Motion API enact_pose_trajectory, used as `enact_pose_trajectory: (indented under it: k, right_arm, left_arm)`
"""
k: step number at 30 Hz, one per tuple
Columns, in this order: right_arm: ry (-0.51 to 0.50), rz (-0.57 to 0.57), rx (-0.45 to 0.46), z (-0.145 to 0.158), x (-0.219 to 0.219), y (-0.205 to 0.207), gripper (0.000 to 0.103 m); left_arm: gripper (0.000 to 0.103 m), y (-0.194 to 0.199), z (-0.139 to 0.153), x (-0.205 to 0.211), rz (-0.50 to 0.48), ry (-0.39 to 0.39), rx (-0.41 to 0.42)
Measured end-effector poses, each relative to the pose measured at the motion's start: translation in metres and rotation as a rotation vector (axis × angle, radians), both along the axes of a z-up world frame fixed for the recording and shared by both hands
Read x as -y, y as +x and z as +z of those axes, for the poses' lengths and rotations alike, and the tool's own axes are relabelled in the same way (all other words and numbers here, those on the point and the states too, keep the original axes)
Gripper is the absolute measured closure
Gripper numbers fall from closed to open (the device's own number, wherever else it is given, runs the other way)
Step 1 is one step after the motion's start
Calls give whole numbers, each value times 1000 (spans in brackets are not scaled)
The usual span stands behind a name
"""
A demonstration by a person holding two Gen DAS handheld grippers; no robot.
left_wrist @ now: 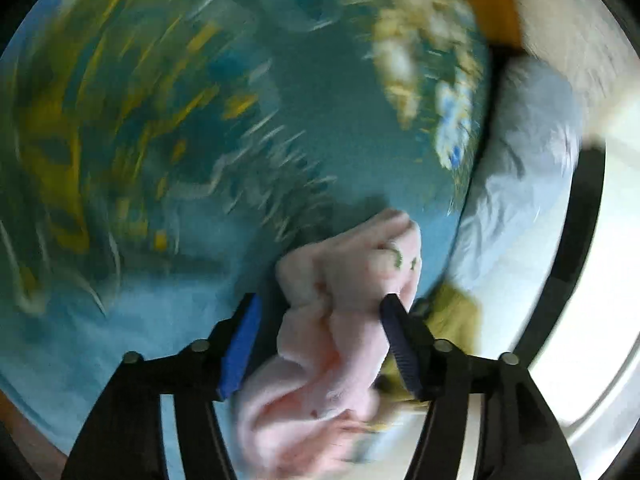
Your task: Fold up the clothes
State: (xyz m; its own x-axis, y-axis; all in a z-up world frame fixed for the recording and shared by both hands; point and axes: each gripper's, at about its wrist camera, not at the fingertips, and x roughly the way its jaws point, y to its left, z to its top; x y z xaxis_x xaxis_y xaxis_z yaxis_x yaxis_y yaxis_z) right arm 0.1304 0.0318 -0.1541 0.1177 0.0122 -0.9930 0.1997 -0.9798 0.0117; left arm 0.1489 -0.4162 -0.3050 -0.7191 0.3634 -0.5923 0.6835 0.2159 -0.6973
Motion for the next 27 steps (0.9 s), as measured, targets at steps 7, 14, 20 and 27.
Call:
enact_pose_trajectory:
  k: [7, 14, 20, 27]
  right_arm:
    - [0, 10, 2, 0, 4, -2, 85]
    - [-3, 6, 1, 1, 2, -2, 85]
    - [-11, -2, 2, -1, -2, 0, 85]
    - [-39, -20, -3, -1, -10, 4, 85]
  left_arm:
    - [20, -15, -38, -14, 114, 157, -105]
    - [33, -65, -17, -12, -36, -37, -82]
    - [67, -86, 34, 1, -190, -333, -76]
    - [73, -90, 13, 12, -234, -316, 135]
